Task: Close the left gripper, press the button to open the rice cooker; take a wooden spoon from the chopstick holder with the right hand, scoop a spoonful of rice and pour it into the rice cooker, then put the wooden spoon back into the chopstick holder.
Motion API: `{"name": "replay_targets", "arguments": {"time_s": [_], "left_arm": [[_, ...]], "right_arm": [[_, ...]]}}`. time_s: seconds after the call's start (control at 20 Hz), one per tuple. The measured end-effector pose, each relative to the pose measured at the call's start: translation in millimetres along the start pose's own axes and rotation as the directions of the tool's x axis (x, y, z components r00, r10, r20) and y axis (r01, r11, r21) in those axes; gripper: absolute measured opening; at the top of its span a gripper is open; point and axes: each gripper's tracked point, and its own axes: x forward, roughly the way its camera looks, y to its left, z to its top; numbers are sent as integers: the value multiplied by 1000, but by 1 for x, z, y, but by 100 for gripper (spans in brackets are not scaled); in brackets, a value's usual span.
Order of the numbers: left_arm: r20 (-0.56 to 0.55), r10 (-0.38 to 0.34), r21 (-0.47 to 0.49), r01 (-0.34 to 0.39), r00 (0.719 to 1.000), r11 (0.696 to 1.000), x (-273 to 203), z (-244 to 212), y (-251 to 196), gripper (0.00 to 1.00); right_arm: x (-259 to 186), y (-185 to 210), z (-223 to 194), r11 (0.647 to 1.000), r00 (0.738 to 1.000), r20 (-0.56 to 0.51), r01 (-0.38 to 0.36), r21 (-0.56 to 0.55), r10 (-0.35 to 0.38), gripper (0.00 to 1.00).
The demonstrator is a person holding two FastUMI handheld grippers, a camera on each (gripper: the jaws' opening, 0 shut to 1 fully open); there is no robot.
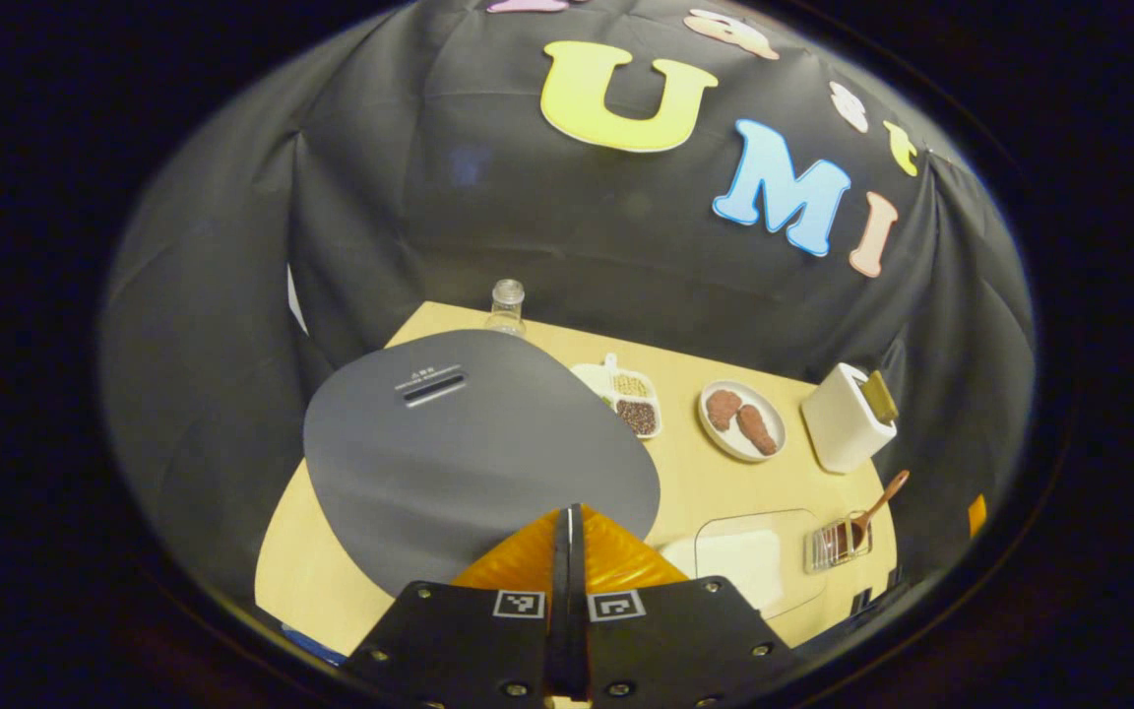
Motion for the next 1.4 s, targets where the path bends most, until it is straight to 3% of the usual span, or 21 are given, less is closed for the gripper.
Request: {"name": "replay_targets", "arguments": {"time_s": [0.45, 0.65, 0.9, 1.1, 1.25, 1.4], "left_arm": [[-15, 4, -13, -4, 1000, 1000, 2, -13, -1, 2], [-46, -15, -86, 11, 999, 996, 1, -18, 1, 2], [10, -5, -162, 6, 1000, 987, -2, -12, 3, 2], [106, 19, -84, -10, 994, 996, -14, 1, 0, 2], [283, 90, -29, -85, 955, 996, -62, 37, -2, 2], [460, 130, -9, -142, 878, 990, -107, 65, -7, 2]], "right_arm": [[13, 21, -9, 998, 999, -22, -34, -46, 33, 100], [20, 22, -10, 998, 999, -32, -44, -48, 43, 100], [25, 20, -12, 997, 997, -49, -56, -46, 53, 97], [34, 15, -11, 998, 997, -48, -58, -31, 57, 100], [42, 16, -12, 997, 995, -62, -76, -12, 75, 100], [51, 17, -7, 995, 994, -56, -97, -11, 96, 97]]}}
